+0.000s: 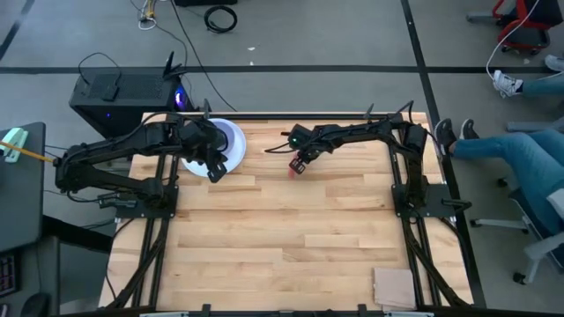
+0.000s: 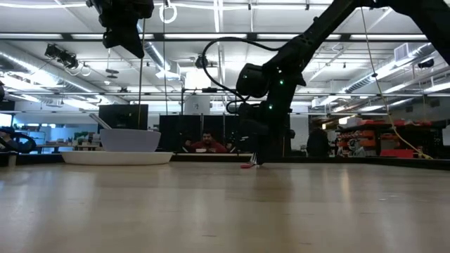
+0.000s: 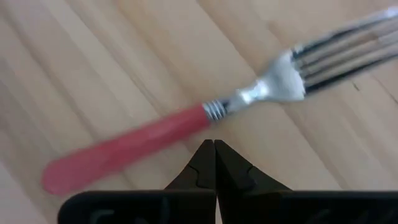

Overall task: Set table place
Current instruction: Place the red object next to the white plate

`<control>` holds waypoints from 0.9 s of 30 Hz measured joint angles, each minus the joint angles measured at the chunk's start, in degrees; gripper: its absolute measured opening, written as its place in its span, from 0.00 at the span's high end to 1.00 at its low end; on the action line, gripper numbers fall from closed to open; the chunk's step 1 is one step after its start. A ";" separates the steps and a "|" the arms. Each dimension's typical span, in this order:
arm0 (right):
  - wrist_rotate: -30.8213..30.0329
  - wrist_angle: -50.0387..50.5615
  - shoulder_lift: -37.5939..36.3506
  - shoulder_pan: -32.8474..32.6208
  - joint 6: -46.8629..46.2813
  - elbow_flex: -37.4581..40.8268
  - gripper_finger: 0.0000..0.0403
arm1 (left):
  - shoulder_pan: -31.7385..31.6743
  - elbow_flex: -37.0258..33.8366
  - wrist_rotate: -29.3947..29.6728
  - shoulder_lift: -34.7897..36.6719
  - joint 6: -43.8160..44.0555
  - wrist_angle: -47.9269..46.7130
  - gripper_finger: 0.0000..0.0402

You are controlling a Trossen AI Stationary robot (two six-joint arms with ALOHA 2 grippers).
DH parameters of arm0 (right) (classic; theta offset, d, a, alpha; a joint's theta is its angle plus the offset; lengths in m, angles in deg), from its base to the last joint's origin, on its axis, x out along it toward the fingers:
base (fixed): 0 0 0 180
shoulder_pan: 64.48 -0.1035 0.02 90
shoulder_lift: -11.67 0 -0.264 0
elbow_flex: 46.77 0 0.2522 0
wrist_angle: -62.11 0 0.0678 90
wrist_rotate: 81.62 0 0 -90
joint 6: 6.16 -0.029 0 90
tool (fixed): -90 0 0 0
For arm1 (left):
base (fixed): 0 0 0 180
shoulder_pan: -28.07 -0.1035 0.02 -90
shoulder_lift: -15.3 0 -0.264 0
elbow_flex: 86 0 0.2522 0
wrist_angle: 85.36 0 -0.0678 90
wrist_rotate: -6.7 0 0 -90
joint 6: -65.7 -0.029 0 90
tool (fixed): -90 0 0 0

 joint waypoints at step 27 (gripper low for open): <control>-0.64 -7.04 -1.70 -0.02 6.13 0.11 1.00 | -0.02 0.00 0.01 0.02 0.63 0.34 0.98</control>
